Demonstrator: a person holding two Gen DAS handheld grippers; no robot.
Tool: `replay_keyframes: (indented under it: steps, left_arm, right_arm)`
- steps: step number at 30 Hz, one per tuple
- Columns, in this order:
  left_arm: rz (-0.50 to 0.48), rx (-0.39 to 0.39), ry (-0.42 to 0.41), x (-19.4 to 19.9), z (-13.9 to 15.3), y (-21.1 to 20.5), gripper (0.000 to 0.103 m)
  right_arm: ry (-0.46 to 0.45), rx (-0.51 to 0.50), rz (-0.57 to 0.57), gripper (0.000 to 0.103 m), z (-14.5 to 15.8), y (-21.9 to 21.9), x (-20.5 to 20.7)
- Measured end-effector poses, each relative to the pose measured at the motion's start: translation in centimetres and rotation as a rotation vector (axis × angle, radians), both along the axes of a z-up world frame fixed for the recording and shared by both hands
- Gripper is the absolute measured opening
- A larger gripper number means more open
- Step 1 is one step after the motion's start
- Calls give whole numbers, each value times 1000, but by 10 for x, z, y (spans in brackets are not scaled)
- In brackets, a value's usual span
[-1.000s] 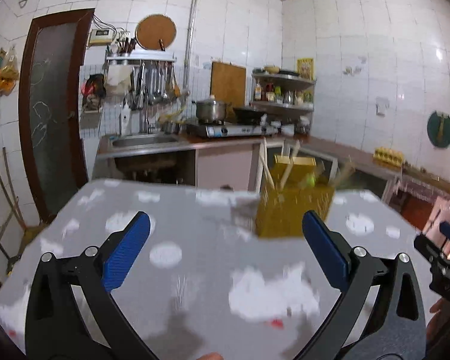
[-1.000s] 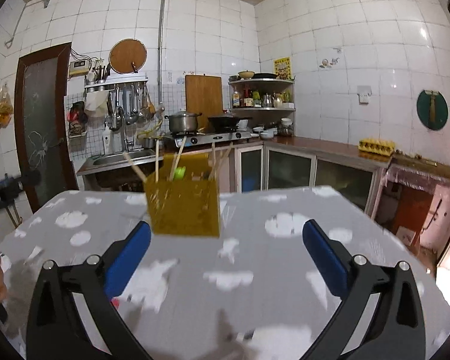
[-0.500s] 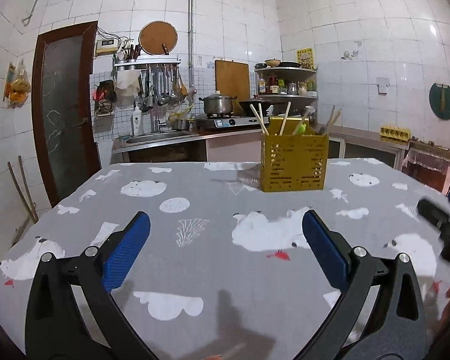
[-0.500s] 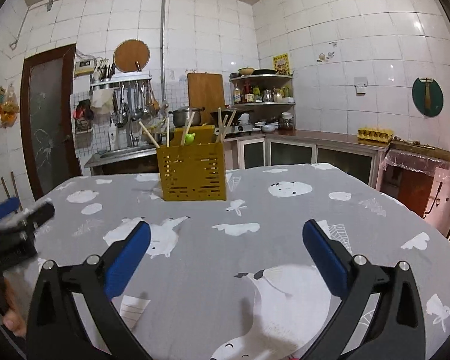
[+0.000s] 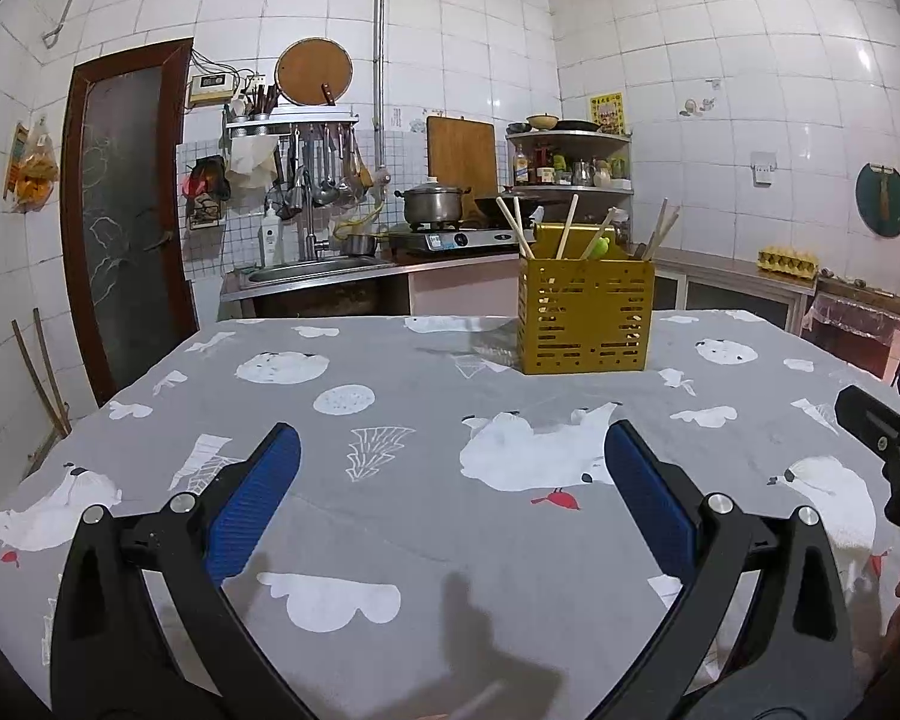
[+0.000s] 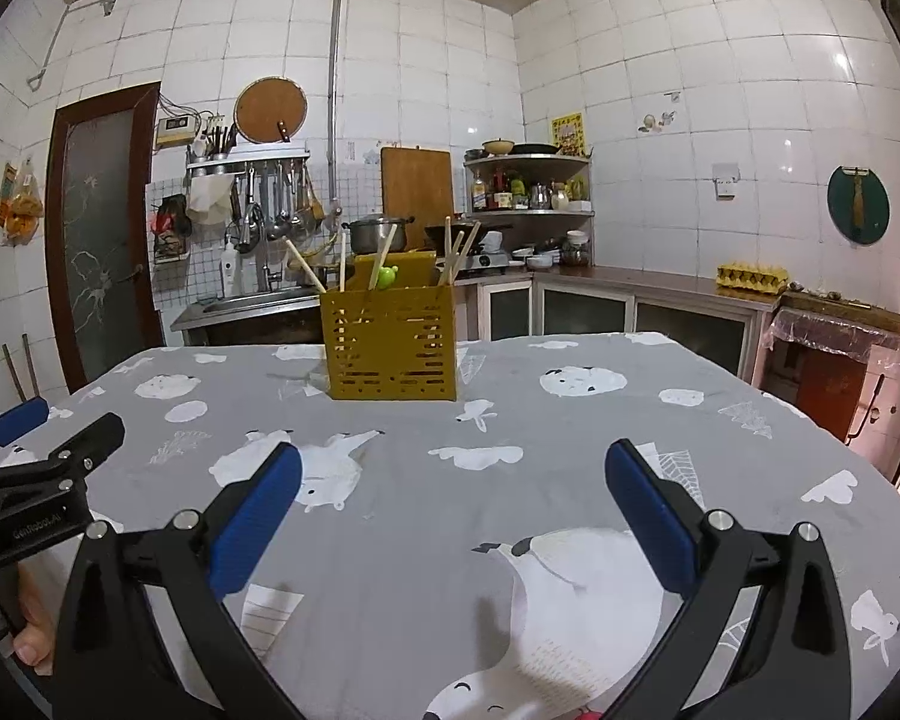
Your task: Organize utensils
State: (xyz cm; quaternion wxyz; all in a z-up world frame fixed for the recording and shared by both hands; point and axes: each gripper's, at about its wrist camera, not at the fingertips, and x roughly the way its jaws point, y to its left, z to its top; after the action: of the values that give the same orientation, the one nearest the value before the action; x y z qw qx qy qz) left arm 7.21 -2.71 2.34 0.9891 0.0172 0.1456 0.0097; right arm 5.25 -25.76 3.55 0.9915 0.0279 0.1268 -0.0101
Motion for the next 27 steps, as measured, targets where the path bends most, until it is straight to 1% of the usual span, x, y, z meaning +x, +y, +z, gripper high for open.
replay_keyframes:
  steps: [10, 27]
  left_arm:
    - [-11, -1, 1, -1, 1, -1, 98]
    - [-12, 10, -4, -4, 3, -3, 98]
  right_arm:
    - [-10, 43, -25, 99, 0, -8, -4]
    - [-25, 10, -30, 99, 1, -3, -6]
